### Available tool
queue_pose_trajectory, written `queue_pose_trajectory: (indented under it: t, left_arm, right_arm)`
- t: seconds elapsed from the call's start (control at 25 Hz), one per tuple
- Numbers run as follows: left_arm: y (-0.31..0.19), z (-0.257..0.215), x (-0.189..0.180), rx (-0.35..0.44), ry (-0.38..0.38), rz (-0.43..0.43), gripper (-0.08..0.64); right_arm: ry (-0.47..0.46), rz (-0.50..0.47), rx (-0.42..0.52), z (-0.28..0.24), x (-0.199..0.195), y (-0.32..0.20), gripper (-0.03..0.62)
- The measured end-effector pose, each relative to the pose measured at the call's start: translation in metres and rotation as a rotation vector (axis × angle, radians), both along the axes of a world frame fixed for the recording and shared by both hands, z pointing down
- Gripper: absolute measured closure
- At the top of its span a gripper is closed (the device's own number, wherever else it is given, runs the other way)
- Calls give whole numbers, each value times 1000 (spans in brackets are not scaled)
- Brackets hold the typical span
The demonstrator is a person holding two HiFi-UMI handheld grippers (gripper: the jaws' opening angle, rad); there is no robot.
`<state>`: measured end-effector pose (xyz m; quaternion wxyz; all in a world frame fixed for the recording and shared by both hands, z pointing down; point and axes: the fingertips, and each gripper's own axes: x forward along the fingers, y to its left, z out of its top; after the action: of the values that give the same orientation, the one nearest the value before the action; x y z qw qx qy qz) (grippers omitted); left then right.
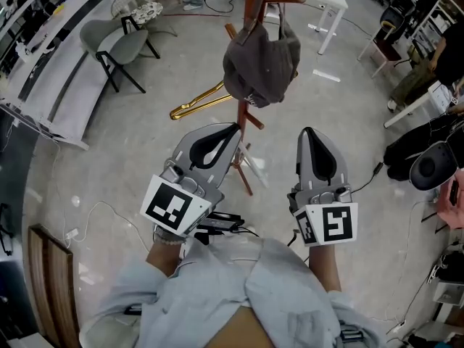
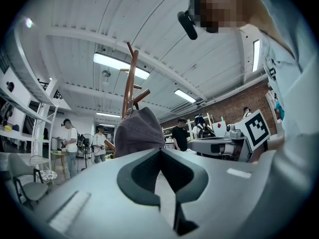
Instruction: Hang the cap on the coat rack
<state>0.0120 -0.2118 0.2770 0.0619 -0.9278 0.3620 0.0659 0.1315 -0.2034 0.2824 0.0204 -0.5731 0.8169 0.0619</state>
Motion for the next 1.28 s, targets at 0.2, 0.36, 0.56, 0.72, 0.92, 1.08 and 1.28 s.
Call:
queue_pose_trajectory:
  t: [0.2, 0.36, 0.56, 0.72, 0.92, 1.08, 1.28]
  left_arm:
    - [0, 3, 2, -9, -4, -1, 557]
    - [-1, 5, 1, -18, -10, -7, 557]
    - [-1, 6, 2, -16, -6, -11, 557]
    - [-1, 4, 4, -15, -4, -6, 557]
    - [-1, 7, 5, -35, -10, 2, 557]
    - [-2, 7, 5, -23, 0, -4, 557]
    - [-1, 6, 4, -23, 2, -5, 557]
  right_arm:
    - [11, -4, -4, 0, -1, 1, 586]
    - [20, 0, -7, 2, -1, 1, 586]
    - [24, -3, -13, 4, -1, -1, 586]
    - [22, -7, -21, 5, -2, -1, 586]
    - [25, -6, -25, 7, -2, -2, 586]
    - [25, -4, -30, 8, -1, -2, 586]
    - [28, -4, -34, 8, -2, -1, 586]
